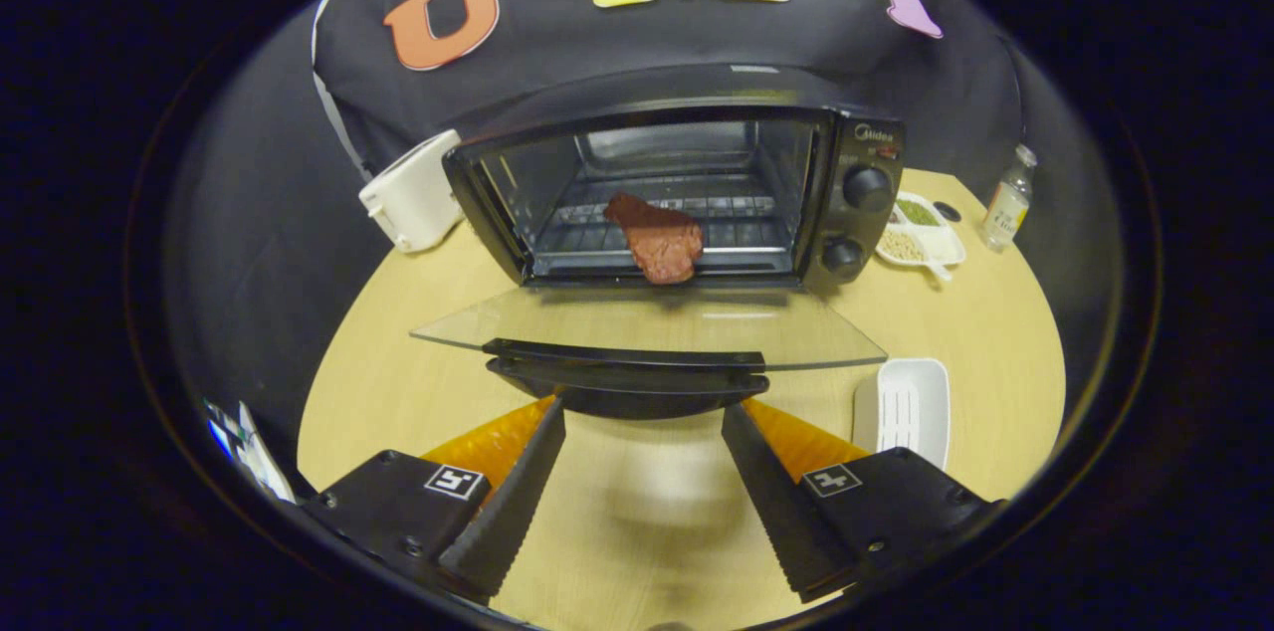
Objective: Open the toaster oven, put the food inside, and close the toaster oven door.
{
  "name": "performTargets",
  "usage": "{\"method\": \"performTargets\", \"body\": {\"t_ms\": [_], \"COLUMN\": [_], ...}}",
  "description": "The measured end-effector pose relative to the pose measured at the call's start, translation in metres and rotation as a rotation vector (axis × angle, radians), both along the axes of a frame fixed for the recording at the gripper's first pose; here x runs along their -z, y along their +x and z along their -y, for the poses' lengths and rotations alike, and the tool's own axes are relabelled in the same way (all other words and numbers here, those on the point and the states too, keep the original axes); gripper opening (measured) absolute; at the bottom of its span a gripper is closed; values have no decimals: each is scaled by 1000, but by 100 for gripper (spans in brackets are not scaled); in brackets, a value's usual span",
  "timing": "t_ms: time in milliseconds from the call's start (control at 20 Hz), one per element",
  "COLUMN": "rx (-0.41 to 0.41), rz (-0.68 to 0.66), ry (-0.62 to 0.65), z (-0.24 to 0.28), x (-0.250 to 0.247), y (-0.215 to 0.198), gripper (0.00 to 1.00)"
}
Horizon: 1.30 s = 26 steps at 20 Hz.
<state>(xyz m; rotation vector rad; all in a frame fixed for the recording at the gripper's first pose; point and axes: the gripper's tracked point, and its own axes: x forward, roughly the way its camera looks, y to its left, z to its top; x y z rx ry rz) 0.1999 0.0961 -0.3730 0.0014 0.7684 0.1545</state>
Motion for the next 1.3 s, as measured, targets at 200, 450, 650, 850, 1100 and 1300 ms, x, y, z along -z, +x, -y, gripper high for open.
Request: {"method": "performTargets", "body": {"t_ms": [200, 450, 650, 850, 1100, 1300], "rx": [5, 13, 18, 12, 21, 50], "rz": [46, 105, 131, 119, 116, 173], "ry": [34, 50, -4, -2, 40, 31], "z": [-5, -13, -15, -23, -24, 2], "x": [-28, -61, -71, -64, -68, -93], "y": [21, 52, 82, 93, 78, 45], "gripper": [100, 100, 100, 100, 100, 100]}}
